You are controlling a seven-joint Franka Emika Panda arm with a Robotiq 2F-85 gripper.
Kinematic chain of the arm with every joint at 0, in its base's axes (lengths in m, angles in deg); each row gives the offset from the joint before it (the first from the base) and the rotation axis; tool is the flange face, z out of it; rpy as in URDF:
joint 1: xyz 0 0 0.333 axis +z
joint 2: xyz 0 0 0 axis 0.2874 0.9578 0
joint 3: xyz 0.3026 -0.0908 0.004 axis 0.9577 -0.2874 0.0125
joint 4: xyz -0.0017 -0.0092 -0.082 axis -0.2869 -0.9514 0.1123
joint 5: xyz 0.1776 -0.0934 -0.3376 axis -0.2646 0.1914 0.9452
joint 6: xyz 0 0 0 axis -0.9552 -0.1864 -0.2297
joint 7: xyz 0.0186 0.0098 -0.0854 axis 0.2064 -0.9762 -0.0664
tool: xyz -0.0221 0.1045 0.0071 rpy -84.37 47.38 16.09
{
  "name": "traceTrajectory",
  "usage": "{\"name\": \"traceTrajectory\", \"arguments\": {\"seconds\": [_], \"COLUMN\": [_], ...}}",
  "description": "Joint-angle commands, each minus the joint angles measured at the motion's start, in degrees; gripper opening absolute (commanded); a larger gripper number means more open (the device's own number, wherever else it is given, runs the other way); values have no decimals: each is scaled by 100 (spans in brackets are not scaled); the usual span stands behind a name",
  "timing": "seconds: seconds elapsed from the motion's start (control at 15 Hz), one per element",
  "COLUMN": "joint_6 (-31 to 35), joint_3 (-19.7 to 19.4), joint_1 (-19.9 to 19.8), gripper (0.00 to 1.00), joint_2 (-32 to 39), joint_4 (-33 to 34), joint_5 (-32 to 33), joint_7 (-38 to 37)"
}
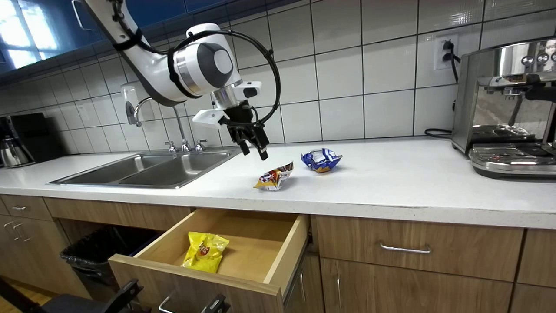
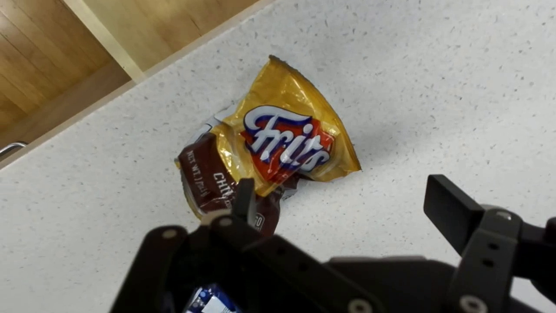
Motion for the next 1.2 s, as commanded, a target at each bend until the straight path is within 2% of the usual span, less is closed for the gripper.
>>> {"name": "traceTrajectory", "arguments": {"seconds": [0.0,0.53,1.13], "joint_6": [101,220,162], "joint_3": [-230,-553,-795], "joint_1": [133,336,574], "gripper": [100,100,100], "joint_2": [183,575,1021], "joint_4": [146,326,713], "joint_5": [317,474,357], "joint_7": [-694,-1593,-2026]}}
